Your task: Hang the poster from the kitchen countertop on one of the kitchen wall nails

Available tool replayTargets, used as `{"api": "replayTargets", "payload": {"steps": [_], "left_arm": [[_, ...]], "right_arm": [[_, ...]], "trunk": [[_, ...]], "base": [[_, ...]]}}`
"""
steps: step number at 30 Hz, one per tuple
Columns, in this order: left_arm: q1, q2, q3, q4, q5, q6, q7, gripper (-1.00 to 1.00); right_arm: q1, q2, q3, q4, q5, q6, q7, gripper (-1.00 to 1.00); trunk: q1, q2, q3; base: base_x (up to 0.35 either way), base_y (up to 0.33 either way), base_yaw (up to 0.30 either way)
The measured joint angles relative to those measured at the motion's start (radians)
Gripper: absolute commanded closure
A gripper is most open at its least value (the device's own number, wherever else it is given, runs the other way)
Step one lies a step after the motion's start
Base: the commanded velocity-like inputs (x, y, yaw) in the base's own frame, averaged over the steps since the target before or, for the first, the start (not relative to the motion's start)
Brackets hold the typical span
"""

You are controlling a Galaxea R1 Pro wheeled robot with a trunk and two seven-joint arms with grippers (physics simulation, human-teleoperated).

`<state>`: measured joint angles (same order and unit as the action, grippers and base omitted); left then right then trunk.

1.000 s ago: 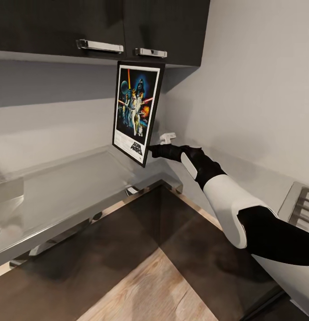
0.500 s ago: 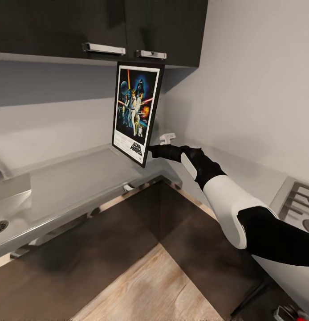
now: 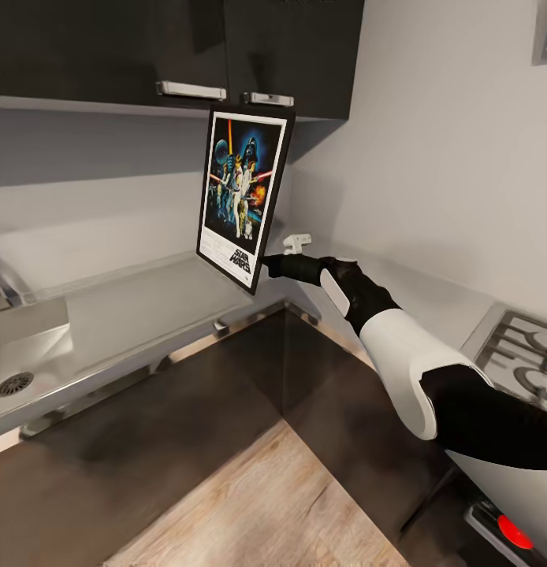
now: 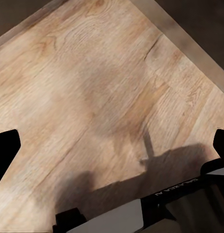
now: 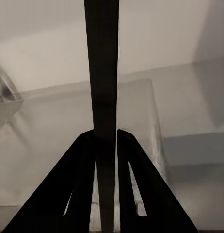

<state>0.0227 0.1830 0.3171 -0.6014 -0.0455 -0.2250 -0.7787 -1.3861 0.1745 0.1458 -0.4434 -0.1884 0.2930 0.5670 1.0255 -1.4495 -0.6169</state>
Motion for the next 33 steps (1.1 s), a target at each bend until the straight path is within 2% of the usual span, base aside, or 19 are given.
{"api": "replayTargets", "payload": {"steps": [8,21,33], "left_arm": [[0.0,0.0,0.0,0.0,0.0,0.0,0.0,-1.0],[0.0,0.0,0.0,0.0,0.0,0.0,0.0,-1.0],[0.0,0.0,0.0,0.0,0.0,0.0,0.0,-1.0]], "right_arm": [[0.0,0.0,0.0,0.001,0.001,0.0,0.0,1.0],[0.001,0.0,0.0,0.002,0.0,-0.001,0.001,1.0],[0.028,0.0,0.0,0.0,0.0,-0.002,0.003,1.0]], "trunk": [[0.0,0.0,0.0],[0.0,0.0,0.0],[0.0,0.0,0.0]], "base": [[-0.192,0.0,0.0],[-0.331,0.0,0.0],[-0.338,0.0,0.0]]}}
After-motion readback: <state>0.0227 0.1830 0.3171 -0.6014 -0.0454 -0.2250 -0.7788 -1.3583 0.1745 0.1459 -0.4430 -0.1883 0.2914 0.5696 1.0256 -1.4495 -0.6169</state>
